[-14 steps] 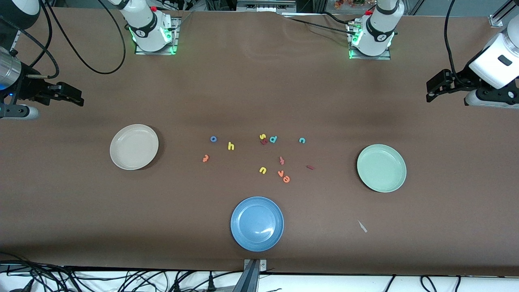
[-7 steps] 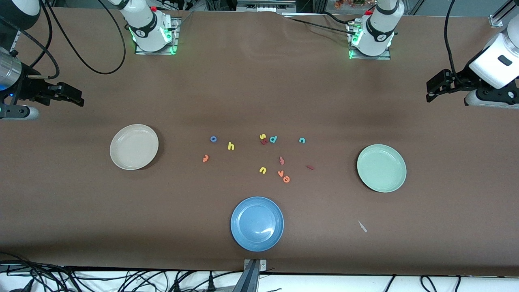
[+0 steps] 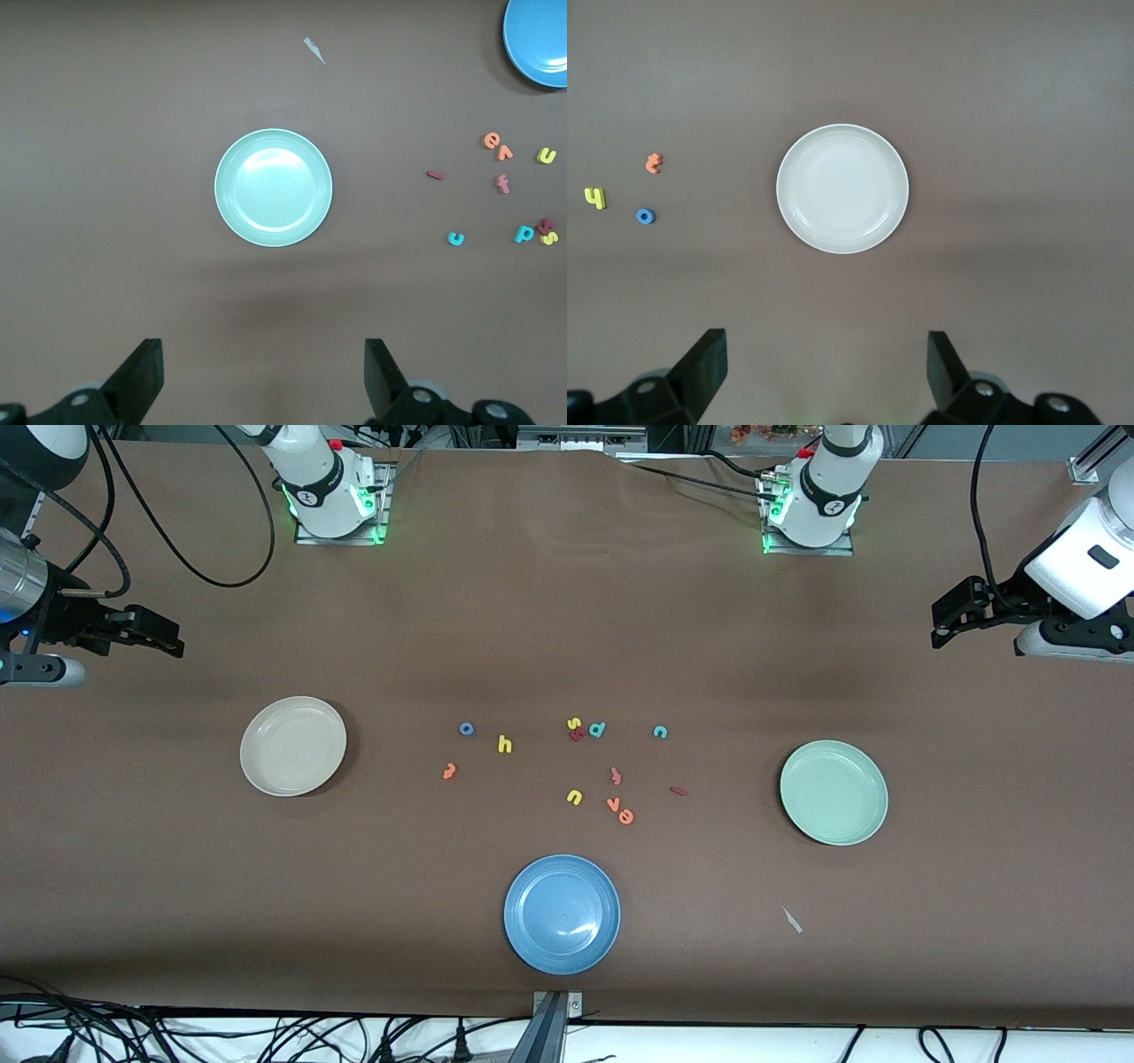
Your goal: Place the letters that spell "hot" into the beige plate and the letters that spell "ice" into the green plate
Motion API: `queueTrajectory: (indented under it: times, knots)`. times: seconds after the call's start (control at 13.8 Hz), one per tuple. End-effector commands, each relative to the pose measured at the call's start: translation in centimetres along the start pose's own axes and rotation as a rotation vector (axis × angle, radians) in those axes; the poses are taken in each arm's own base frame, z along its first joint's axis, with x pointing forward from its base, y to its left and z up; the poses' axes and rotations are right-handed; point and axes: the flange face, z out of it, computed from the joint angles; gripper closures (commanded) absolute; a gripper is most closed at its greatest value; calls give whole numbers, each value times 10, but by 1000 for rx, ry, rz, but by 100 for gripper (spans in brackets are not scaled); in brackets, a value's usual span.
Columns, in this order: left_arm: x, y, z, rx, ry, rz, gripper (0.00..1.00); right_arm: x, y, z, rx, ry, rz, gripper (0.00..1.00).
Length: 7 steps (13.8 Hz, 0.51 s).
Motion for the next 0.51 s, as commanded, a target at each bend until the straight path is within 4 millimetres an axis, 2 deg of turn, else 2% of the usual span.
queueTrajectory:
  times: [0.0,0.36,0.43]
  knots:
    - [3,-3,-4,8,0,14,0,-3,-3,-6,15,9,-2,0]
    - [4,-1,1,5,-12,5,0,-4,-6,-7,13,13,3,0]
    - [11,0,11,-7,-25,7,0,-4,-6,-7,15,12,4,0]
